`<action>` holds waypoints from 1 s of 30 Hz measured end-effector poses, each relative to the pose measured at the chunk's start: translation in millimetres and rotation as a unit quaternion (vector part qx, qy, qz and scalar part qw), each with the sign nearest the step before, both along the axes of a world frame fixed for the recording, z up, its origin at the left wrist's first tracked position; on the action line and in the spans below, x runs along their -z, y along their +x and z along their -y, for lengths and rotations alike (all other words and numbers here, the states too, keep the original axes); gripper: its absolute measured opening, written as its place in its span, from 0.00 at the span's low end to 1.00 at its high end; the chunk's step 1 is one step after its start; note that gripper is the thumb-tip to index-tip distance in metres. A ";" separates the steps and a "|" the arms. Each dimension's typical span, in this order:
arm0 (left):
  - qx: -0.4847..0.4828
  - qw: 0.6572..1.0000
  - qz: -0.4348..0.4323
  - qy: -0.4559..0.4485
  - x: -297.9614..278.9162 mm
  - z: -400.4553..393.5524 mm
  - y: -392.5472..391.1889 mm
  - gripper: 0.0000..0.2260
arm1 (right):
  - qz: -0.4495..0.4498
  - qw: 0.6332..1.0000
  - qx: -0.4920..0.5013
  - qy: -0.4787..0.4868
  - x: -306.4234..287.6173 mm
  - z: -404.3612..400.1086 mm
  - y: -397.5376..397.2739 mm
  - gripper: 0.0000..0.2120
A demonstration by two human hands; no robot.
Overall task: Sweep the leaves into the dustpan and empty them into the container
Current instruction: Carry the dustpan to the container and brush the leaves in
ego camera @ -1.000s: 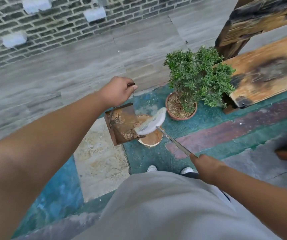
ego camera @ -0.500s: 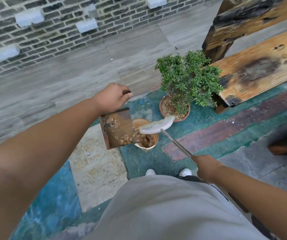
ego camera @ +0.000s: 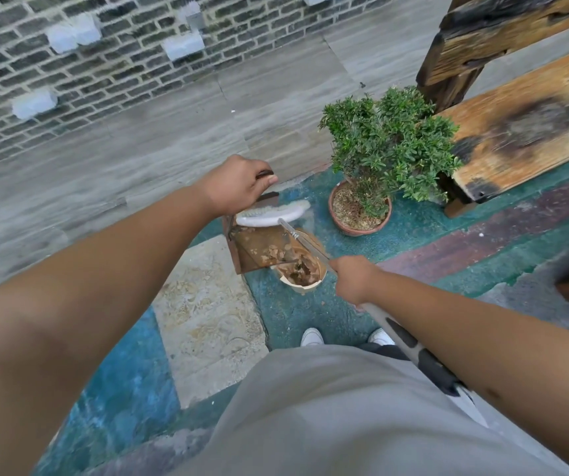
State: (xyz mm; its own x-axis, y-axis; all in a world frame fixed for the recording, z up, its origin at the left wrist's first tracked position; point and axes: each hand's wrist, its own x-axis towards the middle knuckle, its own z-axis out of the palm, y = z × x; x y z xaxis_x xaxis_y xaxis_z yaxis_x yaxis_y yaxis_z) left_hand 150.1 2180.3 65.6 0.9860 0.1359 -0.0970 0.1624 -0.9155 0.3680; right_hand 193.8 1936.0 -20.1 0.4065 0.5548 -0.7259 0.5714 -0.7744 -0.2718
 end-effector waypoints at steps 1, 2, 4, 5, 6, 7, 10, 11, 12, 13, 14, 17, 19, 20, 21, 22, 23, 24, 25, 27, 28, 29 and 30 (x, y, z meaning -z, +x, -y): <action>-0.005 1.000 0.008 0.001 -1.3 -1.0 0.8 0.16 | 0.001 1.000 -0.005 -0.007 0.1 -2.7 -2.5 0.15; -0.010 1.000 0.014 0.003 -2.1 -2.5 1.6 0.16 | 0.004 1.000 -0.013 -0.016 0.6 -2.5 -4.5 0.14; -0.013 1.000 0.017 0.011 -4.3 -7.1 2.8 0.16 | 0.012 0.999 -0.030 -0.026 2.4 5.0 -5.4 0.14; -0.011 1.000 0.015 0.015 -4.9 -9.8 2.5 0.16 | 0.014 0.999 -0.043 -0.030 1.5 11.0 -4.7 0.13; -0.008 1.000 0.012 0.015 -5.0 -12.5 2.0 0.16 | 0.018 0.998 -0.055 -0.034 0.2 17.6 -3.1 0.14; -0.005 1.000 0.009 0.015 -5.0 -14.3 1.9 0.16 | 0.025 0.997 -0.064 -0.037 -0.7 25.4 -1.2 0.15; 0.004 1.000 0.006 0.014 -3.6 -17.6 2.5 0.16 | 0.020 0.995 -0.077 -0.061 -5.6 53.1 4.8 0.23; 0.002 1.000 0.006 0.012 -3.6 -18.5 3.1 0.16 | 0.011 0.995 -0.075 -0.065 -8.9 62.9 7.2 0.24; 0.003 1.000 0.005 0.013 -3.8 -19.3 3.5 0.16 | 0.001 0.996 -0.063 -0.062 -12.4 72.4 8.6 0.26; -0.002 1.000 0.008 0.012 -4.4 -22.4 3.3 0.16 | -0.003 0.997 -0.053 -0.056 -16.1 77.1 12.2 0.27; -0.005 1.000 0.009 0.010 -4.9 -25.1 3.5 0.16 | -0.005 0.998 -0.045 -0.047 -18.7 78.0 14.5 0.27; -0.003 1.000 0.010 0.006 -5.9 -26.9 6.0 0.17 | 0.009 1.000 -0.028 -0.007 -23.5 58.5 20.2 0.24; -0.003 1.000 0.011 0.003 -7.7 -24.6 7.8 0.16 | 0.013 1.000 -0.014 0.008 -20.0 35.7 20.0 0.22; -0.005 1.000 0.010 0.000 -8.6 -24.1 8.7 0.16 | 0.015 1.000 -0.012 0.012 -17.1 24.8 18.1 0.22; -0.008 1.000 0.007 -0.002 -9.6 -23.0 9.3 0.16 | 0.018 1.000 -0.014 0.014 -14.1 14.8 14.6 0.21; -0.008 1.000 0.004 -0.003 -10.5 -21.3 9.6 0.16 | 0.022 0.999 -0.020 0.016 -10.1 7.1 10.3 0.20; -0.005 1.000 0.002 -0.005 -10.4 -19.7 9.8 0.15 | 0.028 0.999 -0.029 0.014 -6.2 1.4 5.6 0.18; 0.002 1.000 0.004 -0.008 -9.0 -18.3 10.0 0.15 | 0.036 0.999 -0.040 0.008 -3.1 -1.8 1.2 0.17; 0.012 1.000 0.005 -0.009 -7.1 -16.4 9.8 0.15 | 0.043 0.998 -0.052 0.001 -2.0 -2.0 -2.3 0.17; 0.036 0.999 0.004 -0.006 -3.0 -12.2 9.4 0.15 | 0.053 0.996 -0.074 -0.013 0.0 3.5 -3.9 0.18; 0.046 0.999 0.001 -0.003 -0.3 -10.7 9.2 0.15 | 0.055 0.995 -0.084 -0.021 0.6 8.3 -2.8 0.19; 0.056 0.998 -0.003 0.000 1.8 -9.5 8.9 0.15 | 0.055 0.994 -0.092 -0.030 0.3 13.3 -1.0 0.20; 0.066 0.998 -0.004 0.004 3.7 -8.3 8.7 0.15 | 0.056 0.993 -0.096 -0.038 0.0 18.8 0.4 0.21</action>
State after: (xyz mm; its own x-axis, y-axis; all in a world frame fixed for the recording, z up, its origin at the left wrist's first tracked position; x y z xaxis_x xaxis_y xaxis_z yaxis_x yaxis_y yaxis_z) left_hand 158.7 2188.7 62.0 0.9946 0.0055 -0.1037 0.0428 -0.9318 0.3606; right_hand 194.2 1917.2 -20.1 0.3786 0.5751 -0.7252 0.7344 -0.6635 -0.1428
